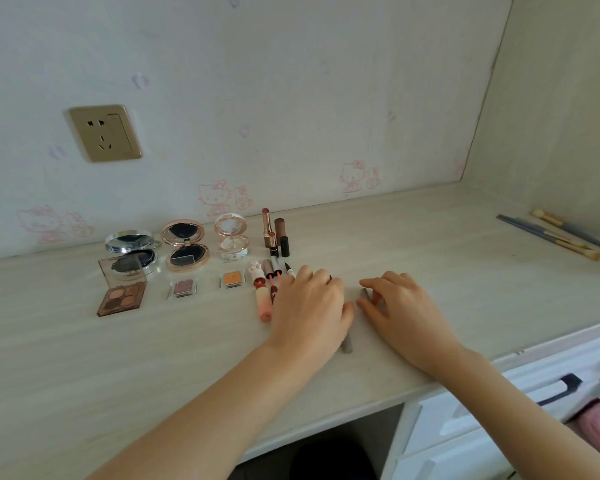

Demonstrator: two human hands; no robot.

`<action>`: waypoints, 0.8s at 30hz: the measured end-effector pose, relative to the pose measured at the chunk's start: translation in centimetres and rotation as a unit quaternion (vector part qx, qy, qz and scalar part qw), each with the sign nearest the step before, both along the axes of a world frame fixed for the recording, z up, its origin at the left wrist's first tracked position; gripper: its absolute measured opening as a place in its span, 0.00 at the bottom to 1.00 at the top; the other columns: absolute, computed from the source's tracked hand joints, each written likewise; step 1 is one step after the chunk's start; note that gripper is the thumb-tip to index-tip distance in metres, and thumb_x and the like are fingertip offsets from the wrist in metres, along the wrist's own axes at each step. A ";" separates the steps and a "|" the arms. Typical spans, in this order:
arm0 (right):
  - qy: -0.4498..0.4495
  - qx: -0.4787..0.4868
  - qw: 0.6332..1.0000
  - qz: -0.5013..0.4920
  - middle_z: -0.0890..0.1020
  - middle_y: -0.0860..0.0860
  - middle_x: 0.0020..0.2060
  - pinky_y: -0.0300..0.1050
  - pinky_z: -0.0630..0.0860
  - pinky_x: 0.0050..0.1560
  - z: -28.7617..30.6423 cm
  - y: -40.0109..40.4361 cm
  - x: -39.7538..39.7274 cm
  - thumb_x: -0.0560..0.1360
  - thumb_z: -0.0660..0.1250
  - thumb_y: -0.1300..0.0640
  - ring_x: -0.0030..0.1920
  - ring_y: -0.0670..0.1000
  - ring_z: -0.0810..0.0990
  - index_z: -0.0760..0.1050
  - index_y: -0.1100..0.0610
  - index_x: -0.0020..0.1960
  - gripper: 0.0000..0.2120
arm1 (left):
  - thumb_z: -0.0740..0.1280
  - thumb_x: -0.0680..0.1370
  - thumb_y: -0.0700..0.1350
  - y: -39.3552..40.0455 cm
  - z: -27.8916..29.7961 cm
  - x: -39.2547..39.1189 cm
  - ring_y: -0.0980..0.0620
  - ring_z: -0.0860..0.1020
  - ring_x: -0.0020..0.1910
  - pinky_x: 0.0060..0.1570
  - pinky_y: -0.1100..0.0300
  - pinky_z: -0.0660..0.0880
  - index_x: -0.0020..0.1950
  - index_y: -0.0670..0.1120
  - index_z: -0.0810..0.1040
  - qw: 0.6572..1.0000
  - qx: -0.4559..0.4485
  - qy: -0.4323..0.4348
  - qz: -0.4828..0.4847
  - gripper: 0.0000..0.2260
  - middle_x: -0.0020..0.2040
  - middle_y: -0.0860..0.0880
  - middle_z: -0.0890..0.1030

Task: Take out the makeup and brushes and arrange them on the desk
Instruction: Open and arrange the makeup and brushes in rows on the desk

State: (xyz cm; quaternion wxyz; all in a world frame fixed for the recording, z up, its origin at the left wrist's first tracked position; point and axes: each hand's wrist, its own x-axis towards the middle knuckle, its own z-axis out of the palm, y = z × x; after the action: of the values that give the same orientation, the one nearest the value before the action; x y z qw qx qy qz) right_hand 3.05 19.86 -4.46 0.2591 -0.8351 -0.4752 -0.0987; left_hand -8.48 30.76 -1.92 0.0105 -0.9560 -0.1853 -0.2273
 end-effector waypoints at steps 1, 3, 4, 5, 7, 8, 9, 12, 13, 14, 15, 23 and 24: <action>0.002 0.001 1.000 0.002 0.79 0.50 0.47 0.45 0.71 0.53 0.0 -0.1 0.0 0.78 0.63 0.51 0.50 0.53 0.75 0.76 0.54 0.63 0.16 | 0.62 0.78 0.54 0.0 -0.1 -0.8 0.52 0.72 0.50 0.48 0.58 0.66 0.45 0.49 0.77 0.999 -0.001 -0.015 -0.042 0.11 0.46 0.53 0.77; 0.003 0.001 1.000 0.011 0.79 0.49 0.47 0.45 0.71 0.54 0.1 -0.3 -0.1 0.78 0.63 0.51 0.50 0.52 0.74 0.75 0.53 0.64 0.16 | 0.63 0.77 0.55 0.3 -0.3 -2.4 0.55 0.71 0.52 0.47 0.62 0.60 0.50 0.50 0.79 0.994 -0.010 -0.013 -0.107 0.11 0.49 0.55 0.77; 0.003 0.002 1.000 0.015 0.79 0.49 0.47 0.45 0.72 0.54 0.1 -0.4 -0.1 0.78 0.63 0.51 0.50 0.52 0.74 0.76 0.52 0.63 0.15 | 0.62 0.77 0.57 0.5 -0.3 -3.1 0.56 0.70 0.55 0.49 0.64 0.60 0.54 0.51 0.79 0.992 -0.023 0.008 -0.125 0.14 0.53 0.56 0.77; 0.003 0.003 1.000 0.017 0.79 0.49 0.47 0.45 0.72 0.53 0.1 -0.6 -0.1 0.78 0.64 0.52 0.50 0.52 0.75 0.76 0.52 0.62 0.14 | 0.61 0.77 0.59 0.8 -0.4 -3.6 0.57 0.68 0.59 0.55 0.64 0.62 0.59 0.51 0.78 0.989 -0.034 0.034 -0.137 0.17 0.57 0.57 0.76; 0.003 0.005 1.000 0.020 0.79 0.49 0.48 0.44 0.72 0.52 0.2 -0.9 -0.1 0.77 0.64 0.53 0.49 0.52 0.75 0.78 0.53 0.61 0.13 | 0.60 0.77 0.61 1.3 -0.7 -4.1 0.58 0.65 0.65 0.65 0.63 0.59 0.65 0.52 0.74 0.986 -0.033 0.069 -0.150 0.21 0.64 0.58 0.74; 0.002 0.002 1.000 0.023 0.79 0.48 0.49 0.44 0.73 0.52 0.2 -1.0 -0.2 0.77 0.64 0.53 0.50 0.52 0.75 0.78 0.53 0.61 0.13 | 0.59 0.77 0.61 1.5 -0.9 -4.2 0.58 0.63 0.67 0.68 0.62 0.58 0.67 0.52 0.73 0.985 -0.028 0.074 -0.153 0.22 0.65 0.58 0.73; 0.001 -0.003 1.000 0.027 0.78 0.48 0.51 0.44 0.73 0.52 0.2 -1.1 -0.3 0.77 0.64 0.54 0.50 0.52 0.75 0.77 0.52 0.62 0.14 | 0.59 0.78 0.61 1.6 -1.0 -4.2 0.58 0.63 0.68 0.69 0.62 0.57 0.68 0.53 0.72 0.985 -0.026 0.076 -0.153 0.22 0.66 0.59 0.73; -0.004 -0.013 0.999 0.032 0.77 0.48 0.54 0.45 0.73 0.53 0.2 -1.0 -0.3 0.77 0.64 0.54 0.53 0.53 0.75 0.76 0.52 0.63 0.15 | 0.59 0.78 0.59 1.8 -1.1 -4.0 0.57 0.64 0.68 0.69 0.61 0.57 0.68 0.53 0.72 0.985 -0.028 0.067 -0.156 0.21 0.67 0.58 0.73; -0.006 -0.013 0.999 0.033 0.77 0.49 0.55 0.46 0.73 0.53 0.2 -0.9 -0.3 0.77 0.64 0.55 0.53 0.53 0.75 0.76 0.53 0.63 0.15 | 0.59 0.78 0.59 1.8 -1.2 -3.8 0.57 0.64 0.68 0.68 0.61 0.58 0.68 0.53 0.73 0.986 -0.024 0.062 -0.155 0.21 0.66 0.58 0.73; -0.008 -0.013 0.999 0.034 0.78 0.49 0.55 0.46 0.73 0.53 0.3 -0.8 -0.2 0.77 0.64 0.55 0.53 0.53 0.75 0.77 0.53 0.62 0.14 | 0.59 0.78 0.59 1.9 -1.2 -3.7 0.57 0.65 0.67 0.67 0.62 0.59 0.67 0.53 0.74 0.987 -0.020 0.055 -0.153 0.21 0.66 0.58 0.74; -0.008 -0.014 0.999 0.036 0.78 0.49 0.54 0.47 0.73 0.53 0.3 -0.6 -0.2 0.77 0.63 0.56 0.53 0.53 0.75 0.77 0.54 0.62 0.14 | 0.60 0.77 0.59 1.9 -1.3 -3.5 0.57 0.65 0.67 0.67 0.62 0.59 0.66 0.52 0.75 0.988 -0.018 0.048 -0.149 0.20 0.65 0.58 0.74; 0.004 -0.017 0.997 0.072 0.79 0.52 0.54 0.48 0.72 0.56 0.5 1.9 0.6 0.78 0.63 0.58 0.54 0.55 0.76 0.78 0.56 0.60 0.12 | 0.62 0.75 0.58 2.9 -1.3 -2.7 0.57 0.66 0.67 0.64 0.61 0.61 0.61 0.51 0.78 0.994 -0.023 0.031 -0.104 0.19 0.65 0.57 0.75; 0.006 -0.018 0.997 0.077 0.80 0.52 0.54 0.48 0.72 0.56 0.5 2.2 0.7 0.78 0.63 0.58 0.54 0.55 0.76 0.78 0.56 0.60 0.12 | 0.63 0.74 0.57 3.1 -1.3 -2.7 0.57 0.66 0.67 0.64 0.60 0.62 0.61 0.51 0.78 0.994 -0.024 0.028 -0.098 0.19 0.65 0.57 0.75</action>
State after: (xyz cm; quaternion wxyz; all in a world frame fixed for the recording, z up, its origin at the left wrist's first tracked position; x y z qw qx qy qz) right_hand 3.70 22.10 -3.92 0.2542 -0.8011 -0.5380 -0.0649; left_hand -11.18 33.83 -3.17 -0.0301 -0.9754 -0.0956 -0.1961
